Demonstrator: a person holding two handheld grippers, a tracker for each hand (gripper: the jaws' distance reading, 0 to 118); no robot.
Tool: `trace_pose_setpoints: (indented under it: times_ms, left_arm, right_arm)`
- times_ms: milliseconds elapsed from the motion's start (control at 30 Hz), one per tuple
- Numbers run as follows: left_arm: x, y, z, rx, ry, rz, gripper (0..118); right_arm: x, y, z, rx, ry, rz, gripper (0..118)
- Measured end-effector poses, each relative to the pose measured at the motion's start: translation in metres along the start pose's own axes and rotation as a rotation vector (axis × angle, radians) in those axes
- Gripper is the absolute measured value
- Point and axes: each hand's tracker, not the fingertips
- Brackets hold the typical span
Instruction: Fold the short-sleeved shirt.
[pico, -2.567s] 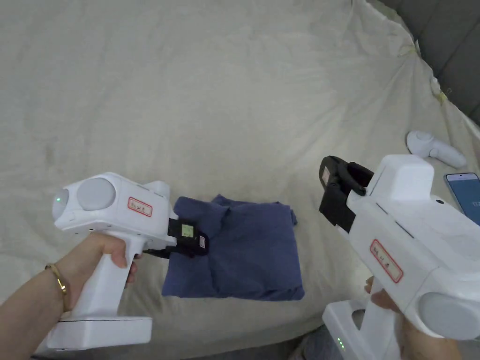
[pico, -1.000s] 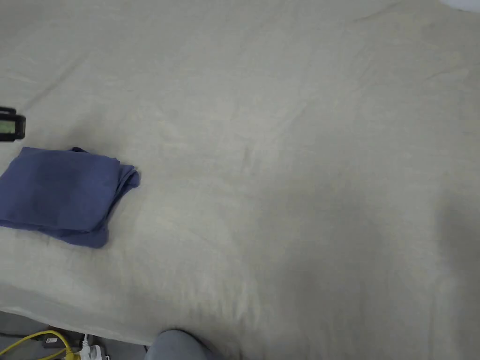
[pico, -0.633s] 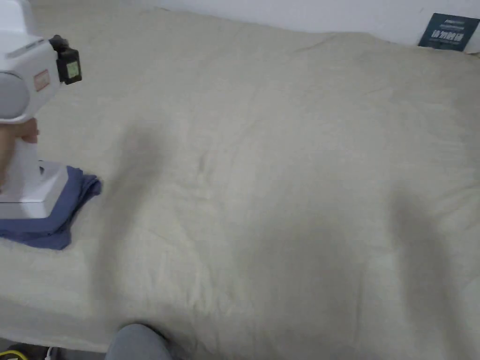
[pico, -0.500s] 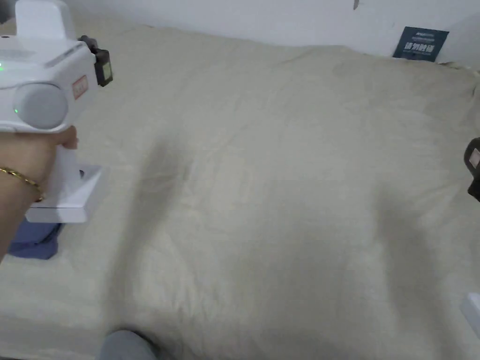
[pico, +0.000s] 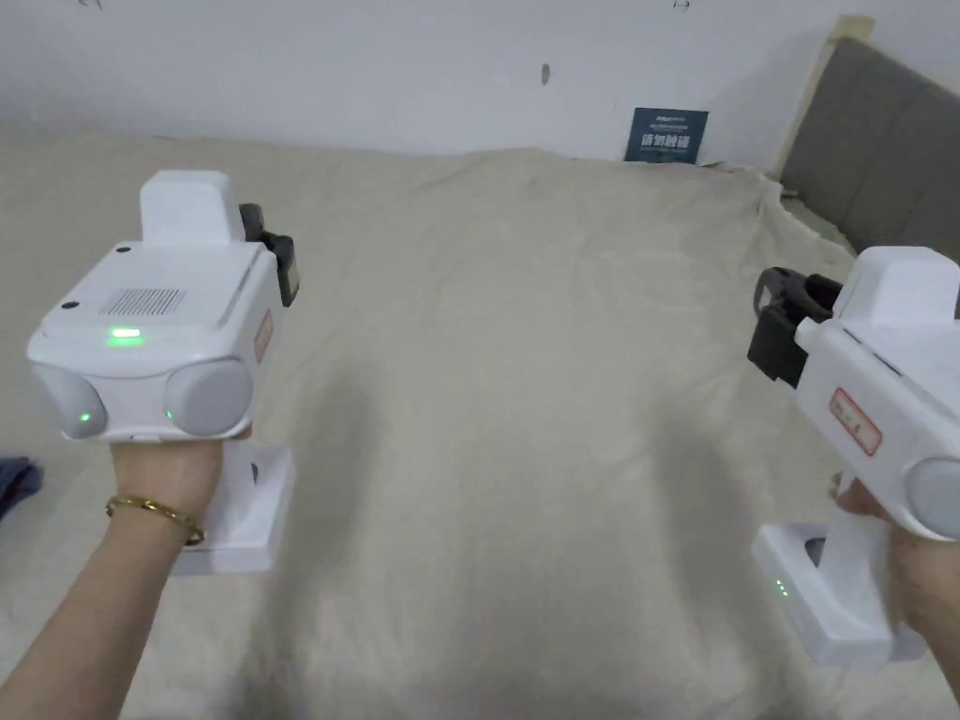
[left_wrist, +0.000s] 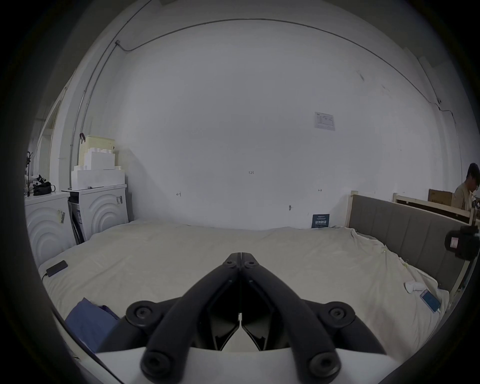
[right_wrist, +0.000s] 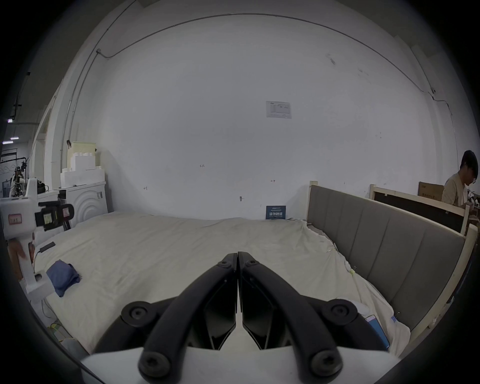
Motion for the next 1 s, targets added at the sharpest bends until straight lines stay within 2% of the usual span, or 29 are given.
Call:
trace_pose_setpoints:
  times_ms: [200,333,533,1000]
  left_arm:
    - [0.013,-0.031,0.011,-0.035,0.009,-0.035,0]
    - [0.016,-0.049,0.014,-0.057,0.006,-0.054,0]
    - [0.021,-0.065,0.022,-0.093,-0.005,-0.045,0]
    - [0.028,-0.088,0.032,-0.146,-0.017,-0.051,0]
  right_arm:
    - [0.017,-0.024,-0.010,0.000,-0.019,-0.006,0]
    - [0.013,-0.040,-0.008,-0.004,-0.047,-0.003,0]
    - [-0.001,-0.056,0.003,-0.045,-0.020,-0.009,0]
    - [0.000,-0.080,0.006,-0.080,0.010,-0.021,0]
